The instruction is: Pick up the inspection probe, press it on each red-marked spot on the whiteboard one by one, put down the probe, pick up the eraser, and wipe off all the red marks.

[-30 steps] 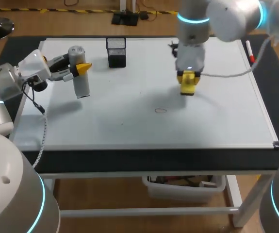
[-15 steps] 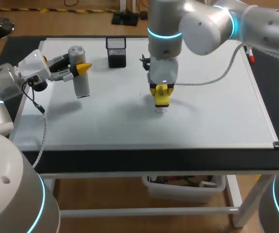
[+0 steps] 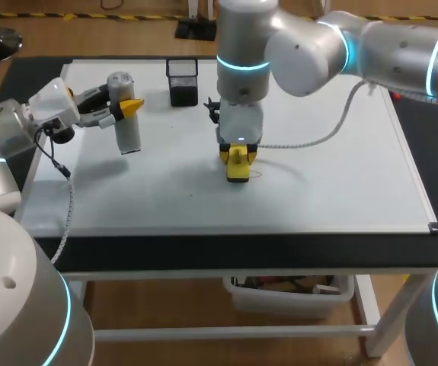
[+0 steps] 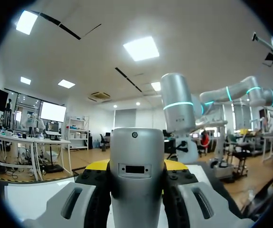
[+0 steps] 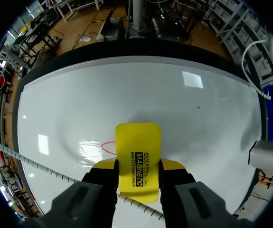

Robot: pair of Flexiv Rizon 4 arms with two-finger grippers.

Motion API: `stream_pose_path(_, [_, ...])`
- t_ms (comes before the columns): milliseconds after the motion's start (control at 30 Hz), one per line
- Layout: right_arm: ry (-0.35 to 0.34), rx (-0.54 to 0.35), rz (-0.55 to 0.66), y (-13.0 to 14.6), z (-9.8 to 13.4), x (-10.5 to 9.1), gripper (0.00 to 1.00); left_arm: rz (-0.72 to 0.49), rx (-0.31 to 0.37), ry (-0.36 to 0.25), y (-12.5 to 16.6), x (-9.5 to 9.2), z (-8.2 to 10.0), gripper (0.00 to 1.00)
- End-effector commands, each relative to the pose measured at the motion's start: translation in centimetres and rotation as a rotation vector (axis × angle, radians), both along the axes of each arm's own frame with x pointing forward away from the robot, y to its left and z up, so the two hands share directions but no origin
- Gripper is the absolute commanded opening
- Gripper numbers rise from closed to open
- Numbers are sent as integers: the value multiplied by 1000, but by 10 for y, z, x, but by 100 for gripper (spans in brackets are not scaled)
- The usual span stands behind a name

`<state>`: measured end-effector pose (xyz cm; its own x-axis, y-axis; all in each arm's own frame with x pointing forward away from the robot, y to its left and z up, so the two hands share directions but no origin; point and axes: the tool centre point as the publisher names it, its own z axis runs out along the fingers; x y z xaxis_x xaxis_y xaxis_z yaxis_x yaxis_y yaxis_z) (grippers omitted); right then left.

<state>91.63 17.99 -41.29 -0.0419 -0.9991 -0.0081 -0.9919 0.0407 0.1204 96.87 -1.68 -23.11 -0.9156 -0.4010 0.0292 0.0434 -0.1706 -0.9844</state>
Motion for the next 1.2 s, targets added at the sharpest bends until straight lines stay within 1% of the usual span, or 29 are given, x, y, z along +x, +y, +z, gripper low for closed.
stream_pose_path(33, [2,1,1,0,-2,-2,0,-1,0,-1,0,0,1,0])
stream_pose_path(400, [12,6,2,-5,-12,-7,0,-1,0,-1,0,0,1,0])
stream_pose_path(533, [16,-11,5,-5,-17,-8,0,-1,0,-1,0,0,1,0])
stream_pose_path(800, [28,-16,-12,-13,-23,-8,0,-1,0,-1,0,0,1,0])
stream_pose_path(1200, [18,-22,-52,-32,-18,-7,0,-1,0,-1,0,0,1,0])
